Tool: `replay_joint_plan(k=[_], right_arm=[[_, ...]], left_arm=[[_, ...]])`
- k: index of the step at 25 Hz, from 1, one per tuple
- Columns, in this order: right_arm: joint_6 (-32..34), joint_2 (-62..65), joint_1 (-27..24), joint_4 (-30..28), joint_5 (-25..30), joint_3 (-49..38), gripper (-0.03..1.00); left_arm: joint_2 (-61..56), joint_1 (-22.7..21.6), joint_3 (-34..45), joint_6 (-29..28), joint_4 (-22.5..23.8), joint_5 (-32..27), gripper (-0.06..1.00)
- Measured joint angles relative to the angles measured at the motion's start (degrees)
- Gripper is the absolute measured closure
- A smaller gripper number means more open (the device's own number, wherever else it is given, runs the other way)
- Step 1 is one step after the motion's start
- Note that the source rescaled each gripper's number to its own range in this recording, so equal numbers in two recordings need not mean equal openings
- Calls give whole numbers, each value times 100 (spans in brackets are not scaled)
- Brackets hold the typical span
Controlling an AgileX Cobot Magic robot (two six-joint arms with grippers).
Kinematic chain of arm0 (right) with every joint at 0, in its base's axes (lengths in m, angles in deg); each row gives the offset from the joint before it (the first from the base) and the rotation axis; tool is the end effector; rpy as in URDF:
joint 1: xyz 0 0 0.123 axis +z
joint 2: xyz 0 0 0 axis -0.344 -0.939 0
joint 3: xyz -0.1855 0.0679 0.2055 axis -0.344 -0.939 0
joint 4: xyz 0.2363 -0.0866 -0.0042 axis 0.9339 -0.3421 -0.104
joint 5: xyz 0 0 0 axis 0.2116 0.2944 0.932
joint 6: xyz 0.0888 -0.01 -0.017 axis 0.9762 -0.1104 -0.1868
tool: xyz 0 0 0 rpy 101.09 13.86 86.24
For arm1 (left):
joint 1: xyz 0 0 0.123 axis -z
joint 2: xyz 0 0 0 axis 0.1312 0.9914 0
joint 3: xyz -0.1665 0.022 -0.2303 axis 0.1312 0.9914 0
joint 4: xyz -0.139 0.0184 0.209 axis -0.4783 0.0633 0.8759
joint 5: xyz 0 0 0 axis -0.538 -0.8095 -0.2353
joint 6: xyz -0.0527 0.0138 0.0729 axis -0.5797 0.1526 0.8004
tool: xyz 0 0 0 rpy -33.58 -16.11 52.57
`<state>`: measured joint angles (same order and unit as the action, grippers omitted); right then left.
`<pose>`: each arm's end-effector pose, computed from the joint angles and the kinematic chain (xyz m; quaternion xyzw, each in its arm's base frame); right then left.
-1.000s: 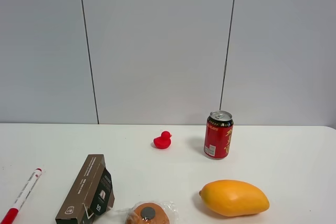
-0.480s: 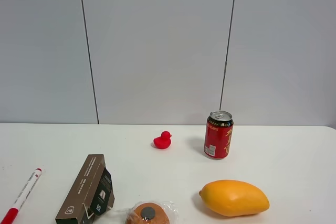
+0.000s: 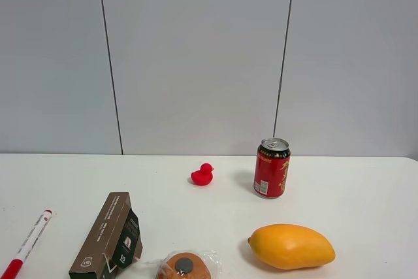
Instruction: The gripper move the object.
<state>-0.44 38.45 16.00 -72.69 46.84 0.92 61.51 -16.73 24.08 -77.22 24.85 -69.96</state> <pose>-0.0052 -0.0041 0.2752 0.0608 0.8537 -0.0283 0.5164 -0.0036 -0.0067 0.2742 -0.0051 0.8558 0.0412 0.5157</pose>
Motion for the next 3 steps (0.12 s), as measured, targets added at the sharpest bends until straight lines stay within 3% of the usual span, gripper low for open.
replay_joint_plan(k=[3], right_arm=[[0, 0, 0, 0, 0, 0, 12]], left_arm=[[0, 0, 0, 0, 0, 0, -6]])
